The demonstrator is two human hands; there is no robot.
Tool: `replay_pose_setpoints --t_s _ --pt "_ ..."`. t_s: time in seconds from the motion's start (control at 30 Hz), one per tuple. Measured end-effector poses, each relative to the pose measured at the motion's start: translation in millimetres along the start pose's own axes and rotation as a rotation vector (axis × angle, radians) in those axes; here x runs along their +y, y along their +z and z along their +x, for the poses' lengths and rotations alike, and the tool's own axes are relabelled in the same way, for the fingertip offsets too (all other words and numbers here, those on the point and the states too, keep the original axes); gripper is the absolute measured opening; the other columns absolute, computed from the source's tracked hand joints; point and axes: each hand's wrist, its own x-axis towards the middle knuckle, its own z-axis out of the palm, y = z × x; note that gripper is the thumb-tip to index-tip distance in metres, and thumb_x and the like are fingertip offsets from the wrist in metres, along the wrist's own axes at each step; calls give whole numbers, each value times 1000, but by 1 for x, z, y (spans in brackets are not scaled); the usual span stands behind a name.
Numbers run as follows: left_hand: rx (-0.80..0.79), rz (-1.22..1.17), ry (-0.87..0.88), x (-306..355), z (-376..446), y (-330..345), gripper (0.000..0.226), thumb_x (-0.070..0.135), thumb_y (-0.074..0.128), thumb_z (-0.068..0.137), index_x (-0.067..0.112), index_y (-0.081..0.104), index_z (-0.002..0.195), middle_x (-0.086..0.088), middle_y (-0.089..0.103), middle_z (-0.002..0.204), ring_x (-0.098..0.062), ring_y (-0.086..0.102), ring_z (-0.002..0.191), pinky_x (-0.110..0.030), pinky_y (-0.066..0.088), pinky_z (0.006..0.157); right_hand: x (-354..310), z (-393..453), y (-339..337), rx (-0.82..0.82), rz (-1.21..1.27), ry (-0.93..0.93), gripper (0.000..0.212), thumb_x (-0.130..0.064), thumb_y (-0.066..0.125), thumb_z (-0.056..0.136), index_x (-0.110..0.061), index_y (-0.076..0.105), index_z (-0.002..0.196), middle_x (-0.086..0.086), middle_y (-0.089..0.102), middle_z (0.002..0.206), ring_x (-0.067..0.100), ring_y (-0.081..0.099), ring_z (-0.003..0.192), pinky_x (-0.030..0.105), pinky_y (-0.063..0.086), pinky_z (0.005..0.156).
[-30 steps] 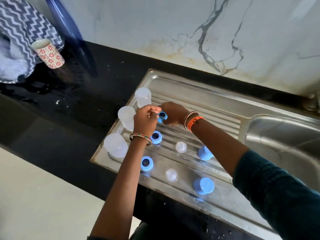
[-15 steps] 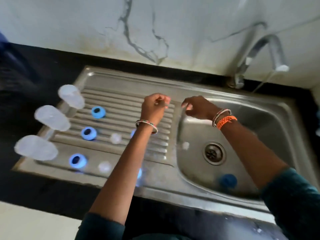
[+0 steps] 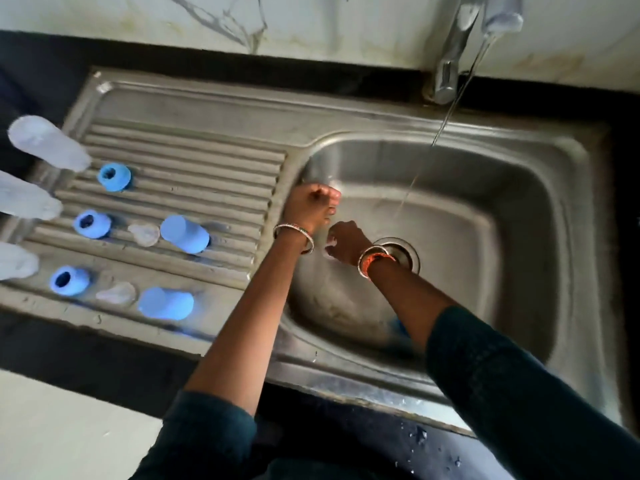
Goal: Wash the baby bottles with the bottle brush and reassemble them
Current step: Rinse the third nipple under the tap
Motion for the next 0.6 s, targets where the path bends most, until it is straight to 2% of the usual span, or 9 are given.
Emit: replay_pose_setpoints --t_s 0.07,0.13,0.17,0.2,0.27,0.33,0.47,0.6 --pt "17 37 -1 -2 -2 7 31 2 48 95 16 56 69 11 54 47 3 44 39 -13 34 41 3 -9 -24 117 298 55 17 -8 70 80 -4 64 96 15 67 92 25 69 79 28 49 76" --pt "42 101 -8 -1 -2 19 30 4 50 92 23 58 71 12 59 58 -3 52 52 -17 42 46 4 -25 -65 207 651 107 18 1 66 83 -8 58 97 9 62 71 11 64 50 23 52 55" --pt "37 111 -16 0 -4 26 28 5 51 92 25 56 73 9 60 68 -5 53 58 -19 45 48 4 -34 -85 243 766 100 18 2 63 85 -9 58 98 6 61 66 6 61 46 18 48 48" --pt "19 94 -18 6 -6 36 26 8 51 93 25 55 75 5 59 76 -7 53 62 -20 47 50 4 -44 -106 287 846 67 15 2 61 86 -10 61 96 5 62 64 7 61 48 17 45 48" --pt "-37 -9 -27 19 -9 53 20 13 52 96 25 53 79 1 58 85 -9 54 66 -24 49 57 1 -61 -140 364 929 -12 11 -3 64 87 -14 66 86 8 66 73 17 63 66 26 49 63" --pt "-135 -174 -38 38 -16 70 12 17 51 97 19 54 86 -2 63 82 -11 60 68 -26 54 61 -2 -80 -166 390 973 -70 7 -8 68 86 -14 66 83 11 68 84 21 65 76 32 54 73" --pt "-192 -367 -2 63 -23 93 19 17 50 98 10 55 81 1 65 54 -9 64 51 -22 57 56 -4 -100 -195 391 999 -123 12 -12 68 86 -8 61 78 6 70 74 11 66 60 21 55 59" --pt "-213 -438 -8 77 -30 104 23 16 45 99 9 56 81 -4 66 58 -13 65 54 -25 56 59 -4 -103 -206 483 824 -148 15 -20 69 87 -6 65 82 6 66 76 12 62 66 25 52 65"
